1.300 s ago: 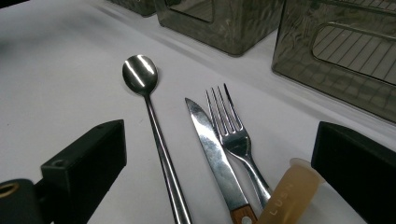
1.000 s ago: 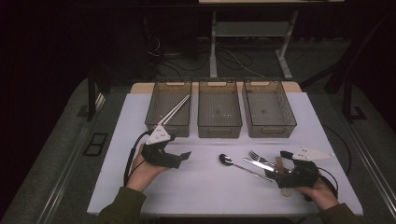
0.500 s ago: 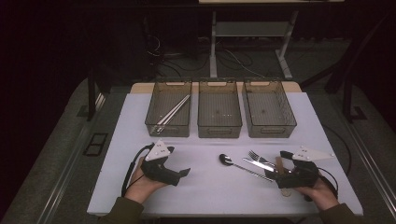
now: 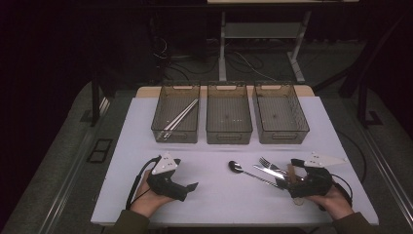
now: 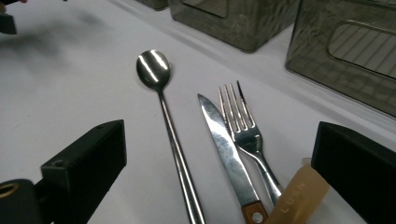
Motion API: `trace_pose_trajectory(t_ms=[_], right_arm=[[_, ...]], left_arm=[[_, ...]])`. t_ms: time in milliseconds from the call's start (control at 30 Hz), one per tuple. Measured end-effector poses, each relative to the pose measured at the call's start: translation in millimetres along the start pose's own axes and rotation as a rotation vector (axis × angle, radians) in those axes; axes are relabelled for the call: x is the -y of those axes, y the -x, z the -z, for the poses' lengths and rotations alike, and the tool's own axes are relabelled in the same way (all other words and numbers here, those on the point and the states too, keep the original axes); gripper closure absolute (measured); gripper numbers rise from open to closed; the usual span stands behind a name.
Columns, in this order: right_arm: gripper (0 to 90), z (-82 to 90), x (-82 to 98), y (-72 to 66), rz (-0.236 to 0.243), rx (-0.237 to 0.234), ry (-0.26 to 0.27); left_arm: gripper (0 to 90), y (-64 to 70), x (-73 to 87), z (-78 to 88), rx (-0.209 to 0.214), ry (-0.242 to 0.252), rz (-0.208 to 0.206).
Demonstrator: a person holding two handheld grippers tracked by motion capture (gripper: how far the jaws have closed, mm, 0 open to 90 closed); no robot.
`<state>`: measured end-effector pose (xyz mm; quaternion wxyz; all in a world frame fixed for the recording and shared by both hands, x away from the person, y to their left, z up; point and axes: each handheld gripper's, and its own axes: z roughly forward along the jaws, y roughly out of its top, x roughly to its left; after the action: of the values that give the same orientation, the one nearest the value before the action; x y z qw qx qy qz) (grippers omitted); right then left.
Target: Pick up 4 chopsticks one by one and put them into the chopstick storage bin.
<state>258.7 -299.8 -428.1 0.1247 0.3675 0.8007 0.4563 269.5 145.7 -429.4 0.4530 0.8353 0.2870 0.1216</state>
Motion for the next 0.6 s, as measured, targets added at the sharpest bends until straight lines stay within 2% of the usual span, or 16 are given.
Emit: trace_pose_trajectory(t_ms=[133,267,467,600], right_arm=[[3.1,0.7,-1.7,-0.2,0.005,-0.028,-0.023],[3.2,0.2,-4.9,-0.6,0.006,-0.054,-0.045],[3.2,-2.2,-16.0,-1.2,0.008,-0.084,-0.035],[3.2,-5.1,-20.8,-1.4,0.01,-0.086,-0.033]], left_arm=[[0.0,-1.2,-0.3,0.1,0.005,0.001,0.008],[0.0,-0.9,-0.4,-1.1,0.012,-0.02,0.015],[0.0,-2.0,-0.2,0.6,0.002,-0.015,0.029],[0.0,-0.5,-0.3,0.0,0.009,-0.017,0.015]])
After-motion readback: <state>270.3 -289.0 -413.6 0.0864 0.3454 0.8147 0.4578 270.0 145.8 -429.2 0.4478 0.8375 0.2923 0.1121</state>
